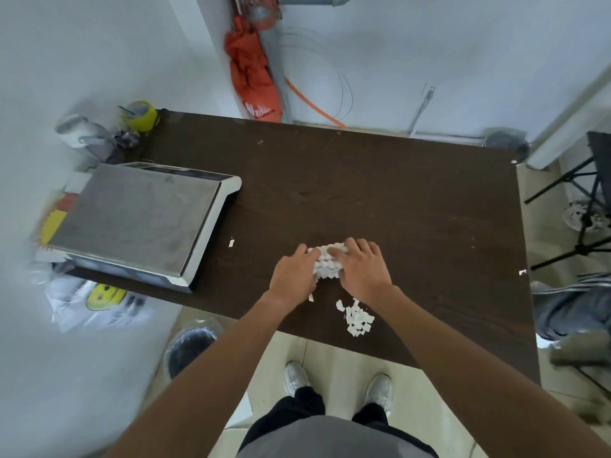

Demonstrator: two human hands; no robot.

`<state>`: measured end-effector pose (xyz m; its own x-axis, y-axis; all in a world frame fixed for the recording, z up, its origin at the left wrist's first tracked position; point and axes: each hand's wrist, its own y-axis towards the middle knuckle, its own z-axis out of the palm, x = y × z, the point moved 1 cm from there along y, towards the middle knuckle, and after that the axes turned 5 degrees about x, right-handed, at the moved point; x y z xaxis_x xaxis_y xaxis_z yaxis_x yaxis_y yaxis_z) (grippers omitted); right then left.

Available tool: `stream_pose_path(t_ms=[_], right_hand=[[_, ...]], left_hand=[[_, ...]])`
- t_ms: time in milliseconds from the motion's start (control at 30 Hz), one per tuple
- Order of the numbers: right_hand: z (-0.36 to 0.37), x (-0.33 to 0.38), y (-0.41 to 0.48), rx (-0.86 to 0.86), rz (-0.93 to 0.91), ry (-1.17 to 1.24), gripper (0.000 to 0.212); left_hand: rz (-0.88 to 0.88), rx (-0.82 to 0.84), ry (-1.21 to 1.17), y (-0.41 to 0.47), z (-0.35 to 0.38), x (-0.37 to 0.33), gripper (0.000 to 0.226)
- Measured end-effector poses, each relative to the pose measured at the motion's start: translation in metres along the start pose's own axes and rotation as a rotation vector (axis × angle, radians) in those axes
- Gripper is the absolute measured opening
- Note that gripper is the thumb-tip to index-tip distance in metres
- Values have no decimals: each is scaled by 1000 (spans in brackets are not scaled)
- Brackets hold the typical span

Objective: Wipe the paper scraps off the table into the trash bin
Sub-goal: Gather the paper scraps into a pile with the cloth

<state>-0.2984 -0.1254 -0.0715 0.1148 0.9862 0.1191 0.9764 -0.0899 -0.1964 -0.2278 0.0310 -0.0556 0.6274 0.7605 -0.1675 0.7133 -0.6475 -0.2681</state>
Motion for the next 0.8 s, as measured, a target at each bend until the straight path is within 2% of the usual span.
stream_pose_path(t_ms=[133, 333, 533, 667, 800], right_hand=[[11, -8, -22, -33, 10, 62, 49], [4, -14, -19, 50, -58, 41, 56], [-19, -22, 3, -1, -69, -51, 63], [-28, -35, 10, 20, 26, -65, 67], [-17, -37, 5, 141, 120, -16, 66]], left_hand=[[16, 20, 2, -13, 12, -15, 45], [-63, 22, -47, -21, 8, -24, 43], [-59, -101, -89, -9, -11, -23, 44], [1, -119, 7, 4, -18, -24, 59], [55, 26, 48, 6, -4, -20, 87]])
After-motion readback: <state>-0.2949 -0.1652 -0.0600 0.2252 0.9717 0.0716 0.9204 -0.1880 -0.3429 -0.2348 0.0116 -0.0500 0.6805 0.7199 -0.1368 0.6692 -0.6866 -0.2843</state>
